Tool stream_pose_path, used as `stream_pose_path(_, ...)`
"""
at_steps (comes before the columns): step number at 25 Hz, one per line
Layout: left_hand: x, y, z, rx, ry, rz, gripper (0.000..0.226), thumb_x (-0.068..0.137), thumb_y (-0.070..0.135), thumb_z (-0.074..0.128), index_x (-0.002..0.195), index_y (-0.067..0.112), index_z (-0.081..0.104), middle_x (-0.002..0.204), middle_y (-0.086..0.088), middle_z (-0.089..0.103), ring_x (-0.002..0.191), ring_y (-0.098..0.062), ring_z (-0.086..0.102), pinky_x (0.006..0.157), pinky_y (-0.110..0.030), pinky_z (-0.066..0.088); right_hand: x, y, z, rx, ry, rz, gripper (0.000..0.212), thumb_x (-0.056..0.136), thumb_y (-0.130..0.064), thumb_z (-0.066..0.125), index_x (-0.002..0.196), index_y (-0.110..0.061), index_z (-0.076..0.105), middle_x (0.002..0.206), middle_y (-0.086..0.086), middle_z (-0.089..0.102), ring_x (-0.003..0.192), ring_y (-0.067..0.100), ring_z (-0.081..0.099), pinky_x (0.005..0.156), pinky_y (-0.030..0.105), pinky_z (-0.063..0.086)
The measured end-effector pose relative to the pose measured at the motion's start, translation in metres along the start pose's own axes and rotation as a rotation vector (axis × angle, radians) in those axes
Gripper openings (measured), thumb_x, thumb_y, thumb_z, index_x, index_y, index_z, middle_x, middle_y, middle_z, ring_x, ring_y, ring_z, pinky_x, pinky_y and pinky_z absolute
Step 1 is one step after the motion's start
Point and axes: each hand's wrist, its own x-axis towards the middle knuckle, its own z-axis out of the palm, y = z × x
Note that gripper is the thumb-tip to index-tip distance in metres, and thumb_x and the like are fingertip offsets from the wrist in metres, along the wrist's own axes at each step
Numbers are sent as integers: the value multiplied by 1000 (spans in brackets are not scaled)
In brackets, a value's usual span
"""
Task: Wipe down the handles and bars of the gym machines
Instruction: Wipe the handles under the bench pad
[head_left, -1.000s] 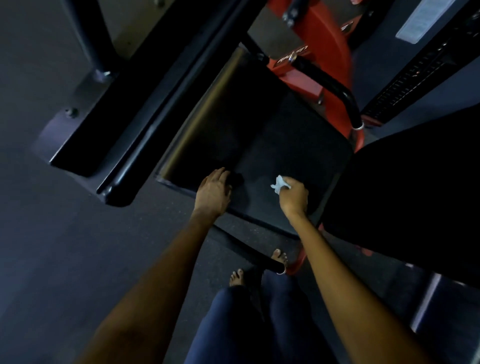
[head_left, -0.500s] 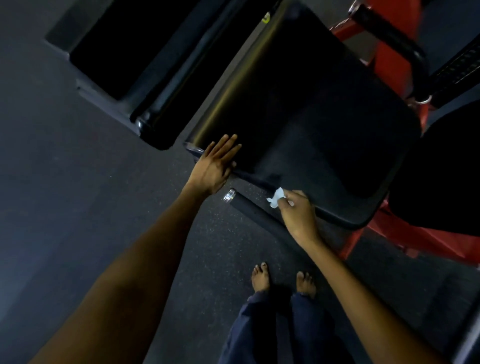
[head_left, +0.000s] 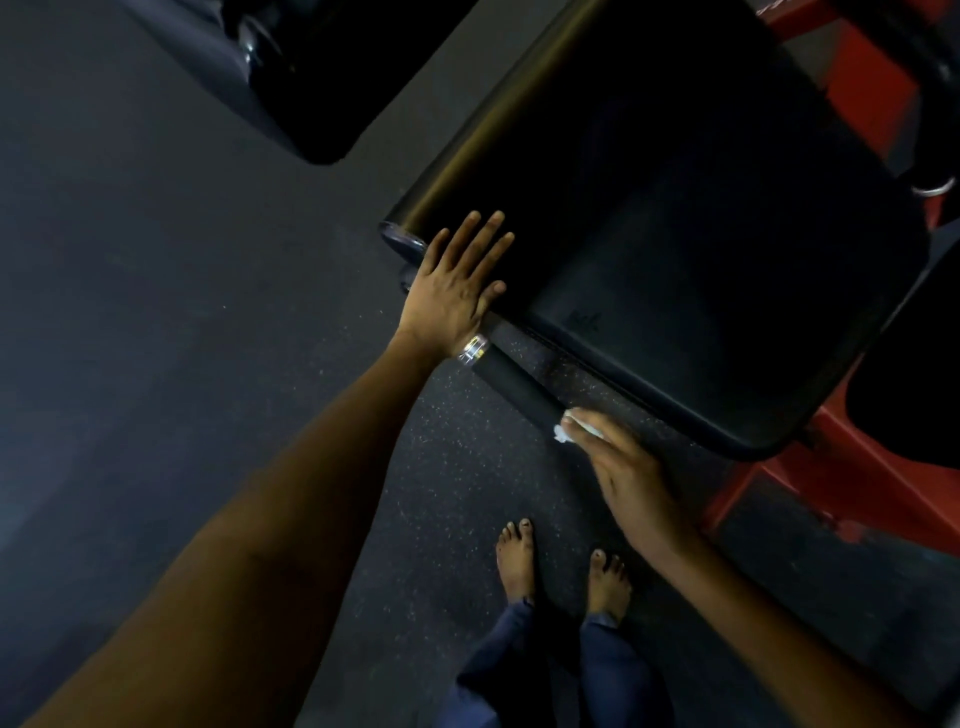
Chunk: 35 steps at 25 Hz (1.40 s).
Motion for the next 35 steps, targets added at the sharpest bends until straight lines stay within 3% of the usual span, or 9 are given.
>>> stream_pose_path(2, -1, 2, 1, 10, 12, -4, 60, 101, 46, 9, 153, 18, 16, 161, -4, 12, 149, -24, 7, 120, -41, 4, 27, -24, 6, 36, 110, -75, 25, 92, -14, 49, 109, -18, 67, 118, 4, 58, 104, 13, 59, 87, 16, 49)
stream_pose_path(7, 1, -3, -2, -21, -6, 34, 61, 100, 47, 10, 154, 19, 16, 161, -4, 12, 149, -24, 5, 119, -38, 0, 83, -49, 27, -235, -26, -400, 22, 80, 0, 54, 95, -2, 70, 108, 13, 61, 99, 22, 60, 67, 29, 57)
stream_pose_path(11, -1, 1, -3, 25, -15, -11, 62, 99, 47, 7, 154, 20, 10, 162, -2, 6, 149, -22, 1, 119, -37, -4, 13, -10, -3, -223, -4, -361, 24, 73, 8, 62, 92, -4, 72, 96, 9, 64, 90, 21, 64, 69, 25, 58)
stream_pose_path(14, 1, 3, -4, 15, -12, -21, 62, 98, 47, 5, 154, 20, 10, 162, -2, 6, 149, -23, 1, 119, -38, -3, 54, -39, 14, -135, -14, -291, 18, 78, 2, 60, 90, -4, 72, 100, 11, 61, 86, 19, 62, 62, 25, 56)
stream_pose_path(18, -1, -1, -4, -11, -26, -4, 63, 98, 48, 6, 154, 20, 11, 162, -2, 6, 149, -23, 0, 120, -40, 0, 89, -48, 26, -262, -32, -474, 15, 76, 1, 65, 89, -2, 71, 96, 8, 60, 83, 16, 56, 51, 24, 52)
stream_pose_path(24, -25, 16, -32, -630, 56, -114, 48, 104, 29, 30, 147, 10, 35, 157, -6, 28, 148, -19, 15, 120, -35, 9, 24, -17, 7, -6, 192, -84, 29, 86, -17, 47, 85, -5, 73, 85, 7, 64, 76, 17, 60, 55, 3, 41)
stream_pose_path(28, -98, 49, -9, -536, 166, -106, 48, 105, 25, 31, 149, 7, 30, 159, -7, 20, 149, -16, 10, 122, -35, 10, 82, -35, 26, 205, 121, 76, 29, 85, 11, 54, 109, 0, 68, 112, 9, 66, 101, 11, 60, 85, 2, 43)
stream_pose_path(32, -99, 62, 4, -391, 174, -107, 55, 104, 36, 22, 150, 7, 27, 160, -10, 14, 149, -20, 3, 122, -36, 1, 20, 7, 9, 105, 185, 67, 20, 88, 5, 54, 102, 2, 69, 98, 13, 70, 90, 19, 66, 80, 19, 52)
stream_pose_path(35, -93, 80, 13, -183, 155, 52, 55, 104, 39, 15, 145, 10, 38, 157, -8, 28, 147, -25, 13, 118, -51, -2, 32, 10, 9, 159, 160, 190, 20, 89, 2, 56, 103, -1, 69, 99, 10, 70, 92, 19, 65, 78, 10, 47)
